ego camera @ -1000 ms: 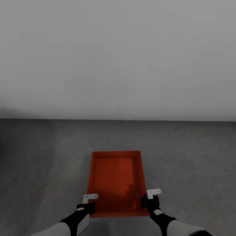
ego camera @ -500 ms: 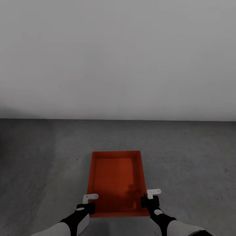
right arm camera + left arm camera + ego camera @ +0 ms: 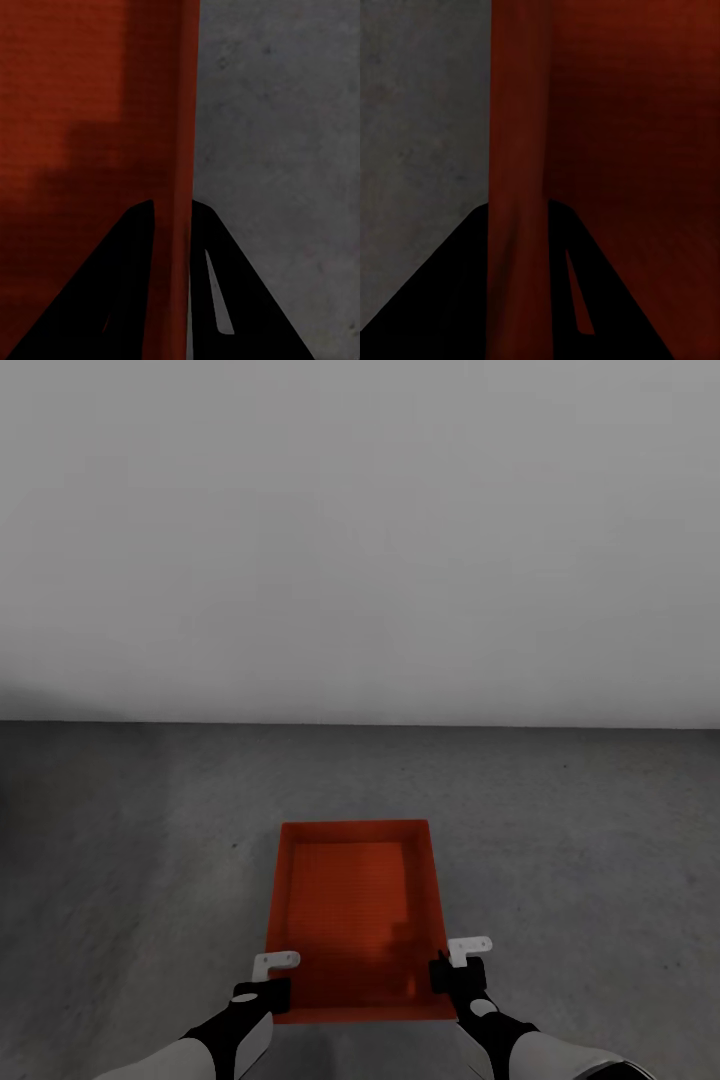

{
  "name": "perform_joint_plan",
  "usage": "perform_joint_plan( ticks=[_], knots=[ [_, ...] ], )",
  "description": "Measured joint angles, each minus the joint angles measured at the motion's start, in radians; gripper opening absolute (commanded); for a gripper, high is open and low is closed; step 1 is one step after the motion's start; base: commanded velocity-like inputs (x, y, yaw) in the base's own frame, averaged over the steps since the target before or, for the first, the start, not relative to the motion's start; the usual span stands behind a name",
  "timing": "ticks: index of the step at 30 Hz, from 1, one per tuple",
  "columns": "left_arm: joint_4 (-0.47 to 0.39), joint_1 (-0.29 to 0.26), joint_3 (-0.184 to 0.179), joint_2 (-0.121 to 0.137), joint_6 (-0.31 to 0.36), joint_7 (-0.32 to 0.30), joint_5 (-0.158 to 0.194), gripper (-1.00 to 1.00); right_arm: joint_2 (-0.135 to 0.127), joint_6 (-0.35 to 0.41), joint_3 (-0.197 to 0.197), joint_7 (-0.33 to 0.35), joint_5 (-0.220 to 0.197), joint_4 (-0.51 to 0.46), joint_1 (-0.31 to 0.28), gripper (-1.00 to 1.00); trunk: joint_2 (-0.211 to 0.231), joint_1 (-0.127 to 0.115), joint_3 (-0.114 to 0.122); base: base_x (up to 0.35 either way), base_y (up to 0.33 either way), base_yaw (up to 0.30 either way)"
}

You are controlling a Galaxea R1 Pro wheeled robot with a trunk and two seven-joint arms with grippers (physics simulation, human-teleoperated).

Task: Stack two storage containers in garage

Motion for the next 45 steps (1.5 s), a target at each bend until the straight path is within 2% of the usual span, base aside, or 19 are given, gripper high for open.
perform_joint_plan(
  ticks=[14,16,23,30,36,37,40,45],
  knots=[
    [0.000,0.000,0.000,0.000,0.000,0.000,0.000,-1.00,0.000,0.000,-0.001,0.000,0.001,0.000,0.000,-1.00,0.000,0.000,0.000,0.000,0.000,0.000],
    [0.002,0.000,-0.028,0.001,-0.003,0.005,0.029,-1.00,0.004,-0.002,-0.009,-0.004,0.015,0.002,0.000,-1.00,0.000,0.000,0.000,0.000,0.000,0.000],
    [0.001,0.000,-0.094,0.001,-0.003,0.014,0.096,-1.00,0.001,-0.001,-0.103,0.000,0.109,0.002,0.000,-1.00,0.000,0.000,0.000,0.000,0.000,0.000],
    [0.000,0.000,-0.155,0.001,-0.003,0.022,0.158,-1.00,-0.002,-0.002,-0.245,0.006,0.243,0.002,0.000,-1.00,0.000,0.000,0.000,0.000,0.000,0.000],
    [-0.001,0.000,-0.195,0.001,-0.003,0.028,0.196,-1.00,-0.006,-0.001,-0.361,0.006,0.365,0.003,0.000,-1.00,0.000,0.000,0.000,0.000,0.000,0.000],
    [-0.001,0.000,-0.200,0.001,-0.003,0.029,0.201,1.00,-0.006,-0.001,-0.376,0.007,0.381,0.004,0.000,1.00,0.000,0.000,0.000,0.000,0.000,0.000],
    [0.000,0.000,-0.184,0.000,-0.007,0.013,0.184,1.00,0.011,-0.004,-0.360,0.008,0.364,0.004,0.000,1.00,0.000,0.000,0.000,0.000,0.000,0.000],
    [0.000,0.000,-0.156,0.000,-0.007,0.006,0.156,1.00,0.011,-0.005,-0.335,0.010,0.336,0.004,0.000,1.00,0.000,0.000,0.000,0.000,0.000,0.000]
  ],
)
